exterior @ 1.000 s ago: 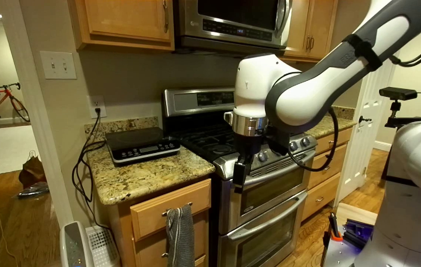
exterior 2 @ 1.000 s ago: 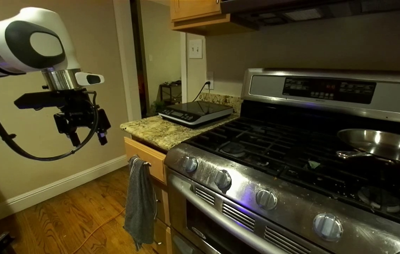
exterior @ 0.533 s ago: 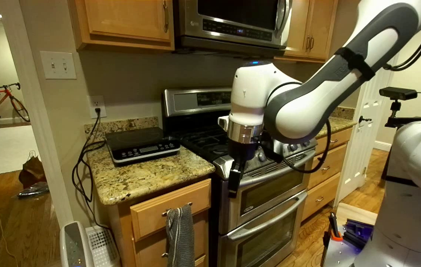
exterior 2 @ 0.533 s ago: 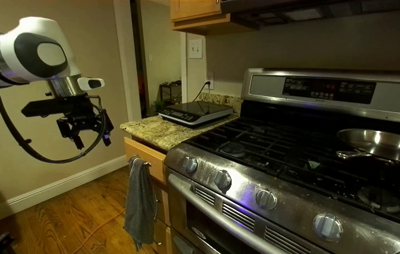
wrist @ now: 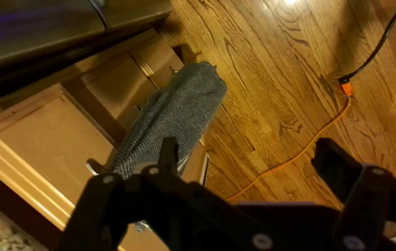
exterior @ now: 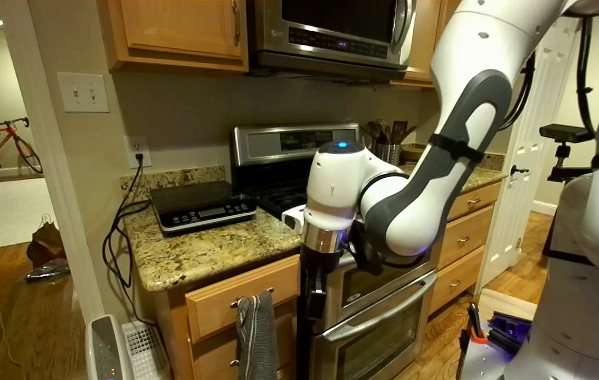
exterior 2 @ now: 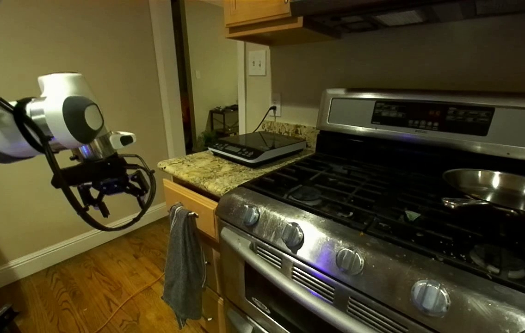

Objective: Open the first top drawer

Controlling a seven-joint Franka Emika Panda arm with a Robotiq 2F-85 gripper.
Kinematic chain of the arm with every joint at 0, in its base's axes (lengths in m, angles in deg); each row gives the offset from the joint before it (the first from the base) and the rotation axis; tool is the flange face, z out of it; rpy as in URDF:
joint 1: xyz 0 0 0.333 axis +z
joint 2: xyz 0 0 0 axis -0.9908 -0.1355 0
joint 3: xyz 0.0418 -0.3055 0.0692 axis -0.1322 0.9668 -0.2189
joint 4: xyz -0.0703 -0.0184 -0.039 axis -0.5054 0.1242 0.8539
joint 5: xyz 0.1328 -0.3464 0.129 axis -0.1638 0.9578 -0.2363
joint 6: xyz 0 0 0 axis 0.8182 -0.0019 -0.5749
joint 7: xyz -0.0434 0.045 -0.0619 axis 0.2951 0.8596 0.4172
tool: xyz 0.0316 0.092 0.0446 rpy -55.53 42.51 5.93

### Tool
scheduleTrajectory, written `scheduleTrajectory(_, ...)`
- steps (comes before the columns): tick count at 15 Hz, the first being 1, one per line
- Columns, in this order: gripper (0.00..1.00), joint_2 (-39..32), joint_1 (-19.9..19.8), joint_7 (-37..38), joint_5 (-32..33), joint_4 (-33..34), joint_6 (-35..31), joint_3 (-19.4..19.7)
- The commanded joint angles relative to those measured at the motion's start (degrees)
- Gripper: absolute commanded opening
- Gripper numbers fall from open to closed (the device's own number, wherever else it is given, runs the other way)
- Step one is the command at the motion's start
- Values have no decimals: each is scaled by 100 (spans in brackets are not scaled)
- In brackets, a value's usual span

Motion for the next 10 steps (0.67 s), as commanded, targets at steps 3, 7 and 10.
scheduleTrajectory(3,100,-339,0,50,482,232,-10,1)
scheduleTrajectory(7,100,-351,0,50,477,236,-10,1)
scheduleTrajectory(10,100,-523,-16,350,1060,434,83,126)
